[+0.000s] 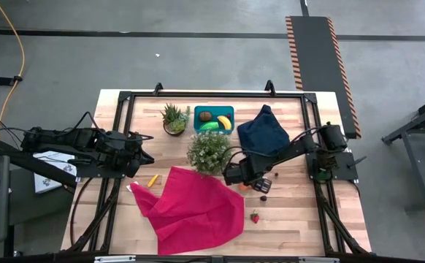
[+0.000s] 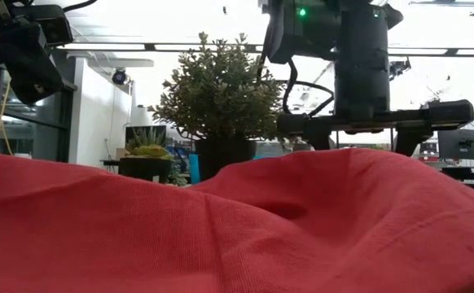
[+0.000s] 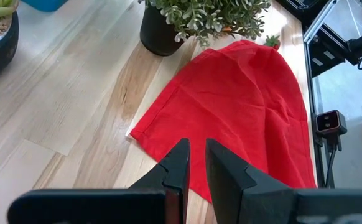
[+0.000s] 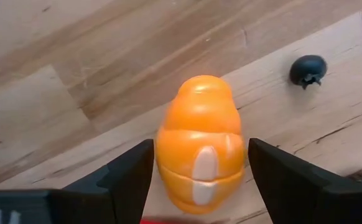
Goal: Pick and placing Produce into tupperware
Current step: Put the light orange croissant into the blue bin
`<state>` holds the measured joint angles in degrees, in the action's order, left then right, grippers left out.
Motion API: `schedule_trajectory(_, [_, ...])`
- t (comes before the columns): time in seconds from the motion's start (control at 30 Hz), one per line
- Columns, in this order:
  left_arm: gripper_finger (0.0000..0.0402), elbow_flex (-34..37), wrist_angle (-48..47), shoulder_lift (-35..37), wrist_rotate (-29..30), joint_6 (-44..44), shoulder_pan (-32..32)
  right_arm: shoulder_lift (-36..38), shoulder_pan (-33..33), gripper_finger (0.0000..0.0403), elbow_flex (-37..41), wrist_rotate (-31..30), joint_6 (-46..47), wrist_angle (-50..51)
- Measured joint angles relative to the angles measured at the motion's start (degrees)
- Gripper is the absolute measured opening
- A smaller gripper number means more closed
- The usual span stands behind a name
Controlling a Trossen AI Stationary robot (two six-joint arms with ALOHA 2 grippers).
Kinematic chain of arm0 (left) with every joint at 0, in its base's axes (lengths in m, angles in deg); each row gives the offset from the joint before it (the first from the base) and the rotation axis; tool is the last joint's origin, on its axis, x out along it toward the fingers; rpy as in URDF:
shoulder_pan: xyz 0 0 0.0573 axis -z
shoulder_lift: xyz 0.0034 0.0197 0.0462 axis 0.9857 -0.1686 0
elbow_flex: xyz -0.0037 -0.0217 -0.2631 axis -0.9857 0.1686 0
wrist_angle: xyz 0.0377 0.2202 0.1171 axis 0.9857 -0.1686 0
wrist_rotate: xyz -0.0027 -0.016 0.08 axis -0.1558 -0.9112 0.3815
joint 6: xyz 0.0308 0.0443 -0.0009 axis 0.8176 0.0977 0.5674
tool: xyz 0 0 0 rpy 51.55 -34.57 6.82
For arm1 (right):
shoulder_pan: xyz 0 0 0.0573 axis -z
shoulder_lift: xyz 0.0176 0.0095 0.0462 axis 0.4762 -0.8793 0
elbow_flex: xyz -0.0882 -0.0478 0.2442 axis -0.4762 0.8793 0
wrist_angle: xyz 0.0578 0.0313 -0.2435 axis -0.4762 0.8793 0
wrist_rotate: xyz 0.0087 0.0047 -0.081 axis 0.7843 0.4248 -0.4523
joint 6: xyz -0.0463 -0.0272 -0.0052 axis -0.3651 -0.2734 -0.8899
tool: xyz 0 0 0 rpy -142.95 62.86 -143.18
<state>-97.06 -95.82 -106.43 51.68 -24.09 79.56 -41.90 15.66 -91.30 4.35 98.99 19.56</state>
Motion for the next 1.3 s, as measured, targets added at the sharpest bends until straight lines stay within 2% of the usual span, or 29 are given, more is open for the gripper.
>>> schedule_trajectory(0.4, [0.0040,0.01,-0.02,0.01,0.00,0.00,0.00,0.04,-0.26,0.0190,-0.01,-0.22,-0.02,0.02])
schedule_trajectory(1.3, [0.0040,0.00,0.31,0.04,0.90,-0.15,0.00,2.01,-4.61,0.0193,-0.20,3.43,1.68,3.36])
